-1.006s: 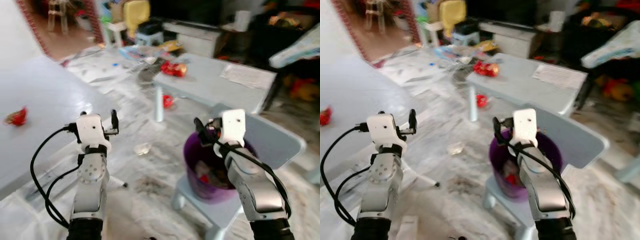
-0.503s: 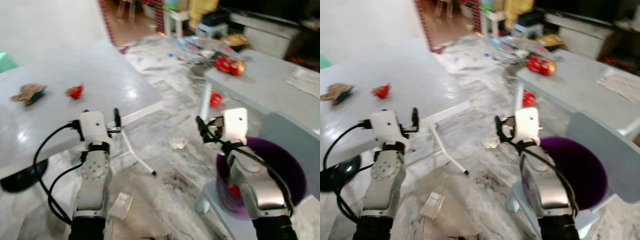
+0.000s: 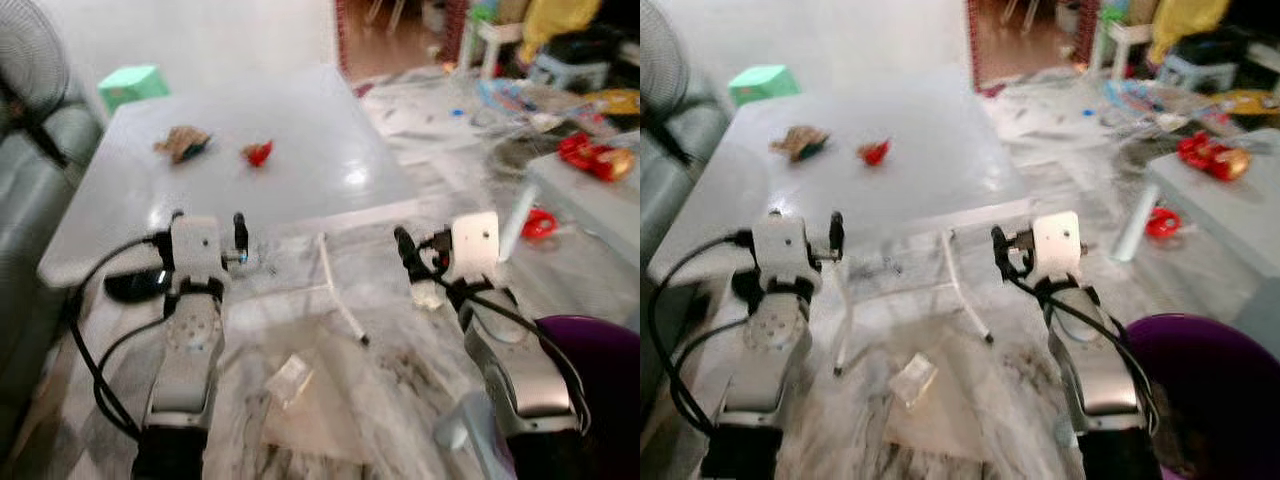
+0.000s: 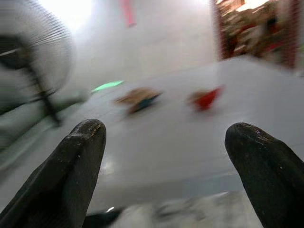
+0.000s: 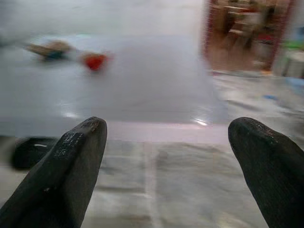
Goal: Picking trash to rubbish bin
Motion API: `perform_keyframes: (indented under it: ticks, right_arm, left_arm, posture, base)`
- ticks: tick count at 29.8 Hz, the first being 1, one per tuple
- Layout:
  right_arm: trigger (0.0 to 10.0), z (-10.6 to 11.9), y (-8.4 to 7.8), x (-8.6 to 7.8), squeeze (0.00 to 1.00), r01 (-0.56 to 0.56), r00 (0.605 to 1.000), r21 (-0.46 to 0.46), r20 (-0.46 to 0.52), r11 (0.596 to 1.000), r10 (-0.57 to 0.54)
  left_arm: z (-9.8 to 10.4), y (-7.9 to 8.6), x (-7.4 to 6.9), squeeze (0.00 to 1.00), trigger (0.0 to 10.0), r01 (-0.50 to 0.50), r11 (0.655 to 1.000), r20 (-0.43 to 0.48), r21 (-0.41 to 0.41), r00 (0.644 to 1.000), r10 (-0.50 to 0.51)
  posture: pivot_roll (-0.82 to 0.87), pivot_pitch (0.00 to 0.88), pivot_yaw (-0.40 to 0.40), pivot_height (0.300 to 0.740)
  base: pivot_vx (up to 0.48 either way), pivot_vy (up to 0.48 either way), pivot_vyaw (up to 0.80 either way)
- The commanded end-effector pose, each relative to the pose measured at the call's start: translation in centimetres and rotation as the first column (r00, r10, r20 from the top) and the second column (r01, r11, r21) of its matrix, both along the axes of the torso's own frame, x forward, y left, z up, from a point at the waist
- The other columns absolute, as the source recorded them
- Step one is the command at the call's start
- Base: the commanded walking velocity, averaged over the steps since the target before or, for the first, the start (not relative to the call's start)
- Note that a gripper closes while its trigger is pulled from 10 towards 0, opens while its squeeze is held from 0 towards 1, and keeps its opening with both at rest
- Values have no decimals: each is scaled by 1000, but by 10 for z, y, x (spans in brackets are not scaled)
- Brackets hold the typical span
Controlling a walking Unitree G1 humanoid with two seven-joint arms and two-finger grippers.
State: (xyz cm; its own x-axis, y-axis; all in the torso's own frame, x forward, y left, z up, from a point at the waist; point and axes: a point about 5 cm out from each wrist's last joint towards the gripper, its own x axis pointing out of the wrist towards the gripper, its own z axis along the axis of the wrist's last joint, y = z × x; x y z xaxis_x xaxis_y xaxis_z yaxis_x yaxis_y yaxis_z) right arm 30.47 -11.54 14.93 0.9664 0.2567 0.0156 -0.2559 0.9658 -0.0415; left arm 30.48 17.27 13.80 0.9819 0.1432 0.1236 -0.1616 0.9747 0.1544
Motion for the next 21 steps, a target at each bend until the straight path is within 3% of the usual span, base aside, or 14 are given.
perform_keyframes:
  ticks: [1, 7, 8, 9, 11, 12, 13, 21]
  right_arm:
    - [10000, 1, -3, 0, 882, 3, 1000, -17, 5, 1000, -3]
    - [10000, 2, -1, 0, 871, -18, 1000, -3, 20, 1000, 18]
    - [10000, 4, 0, 0, 608, -23, 999, 14, 28, 1000, 22]
    - [10000, 5, 1, 1, 439, -24, 999, 24, 34, 999, 23]
    - [10000, 7, 2, 1, 180, -26, 999, 35, 45, 999, 24]
    - [10000, 8, 2, 1, 180, -27, 998, 37, 52, 999, 25]
    - [10000, 11, 2, 1, 55, -24, 997, 36, 68, 999, 21]
    - [10000, 21, -2, 3, 27, 8, 991, 27, 130, 1000, -12]
  left_arm:
    - [3, -4, 1, 0, 10000, 4, 1000, 10, 6, 1000, -4]
    - [3, -5, 0, 0, 10000, 3, 1000, 8, -5, 1000, -3]
    - [3, -5, 0, 0, 10000, 4, 1000, 6, -10, 1000, -4]
    - [2, -5, 0, 0, 10000, 5, 1000, 4, -12, 1000, -5]
    - [2, -5, -1, 0, 10000, 6, 1000, 3, -15, 1000, -6]
    - [2, -6, -1, 0, 10000, 8, 1000, 3, -16, 1000, -8]
    - [2, -7, -1, 0, 10000, 13, 1000, 1, -14, 1000, -13]
    - [7, -13, -2, 0, 10000, 80, 997, 25, -21, 996, -80]
  posture:
    - [-75, 1, 83, 740]
    - [-70, 2, 78, 740]
    - [-70, 2, 78, 740]
    - [-70, 2, 78, 740]
    - [-70, 2, 78, 740]
    - [-63, 1, 73, 740]
    - [-63, 1, 73, 740]
    - [-63, 0, 72, 740]
  base:
    - [0, 0, 800]
    - [0, 0, 800]
    - [0, 0, 0]
    - [0, 0, 0]
    - [0, 0, 0]
    - [0, 0, 0]
    - [0, 0, 0]
    - [0, 0, 0]
